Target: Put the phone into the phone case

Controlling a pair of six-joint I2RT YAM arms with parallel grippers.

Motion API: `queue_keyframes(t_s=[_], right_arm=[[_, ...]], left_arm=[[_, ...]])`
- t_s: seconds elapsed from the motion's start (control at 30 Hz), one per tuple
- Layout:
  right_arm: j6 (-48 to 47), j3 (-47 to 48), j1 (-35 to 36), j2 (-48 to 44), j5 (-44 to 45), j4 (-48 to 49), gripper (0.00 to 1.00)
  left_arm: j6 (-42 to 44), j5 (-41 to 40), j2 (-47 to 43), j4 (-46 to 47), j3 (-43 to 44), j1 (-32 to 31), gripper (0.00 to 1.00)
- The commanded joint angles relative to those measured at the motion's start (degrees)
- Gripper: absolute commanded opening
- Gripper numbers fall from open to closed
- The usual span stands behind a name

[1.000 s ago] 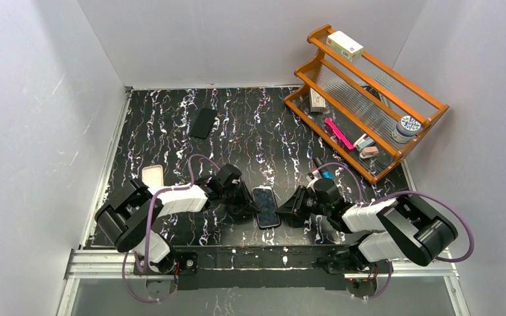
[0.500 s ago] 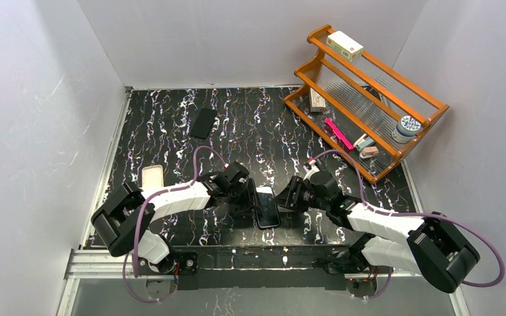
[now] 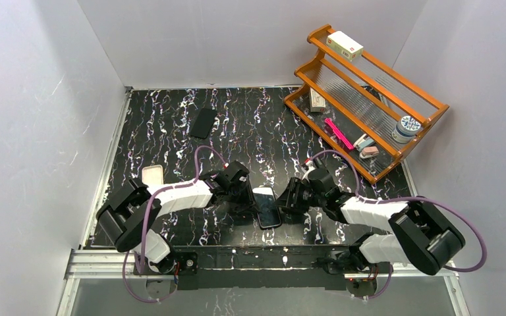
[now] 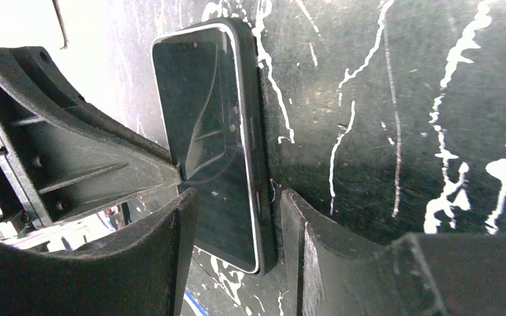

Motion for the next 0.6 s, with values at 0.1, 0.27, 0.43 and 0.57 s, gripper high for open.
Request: queue_keyframes(t_s=[0.1,0.27,0.43,0.57], right_arm=[[0.9,1.1,-0.2,5.8,-7.8,11.3,0.56],[3.8,0.4,-0.2,8.6,-11.4,17.1,0.57],[9.2,0.2,-0.2,11.3,-16.7,25.4,0.57],[13.8,-1.4,-0.2,11.6,-18.7,33.2,0.56]], left_arm=[[-2.5,3.4,0.9,6.5,-2.1,0.3,0.05],[-4.9,5.0,1.4,11.0,-5.0,0.3,0.01],[-8.1,6.6,0.4,16.2,-8.6,0.1,0.03],[-7.5,6.8,-0.1,15.6,-8.7,0.1,0.04]])
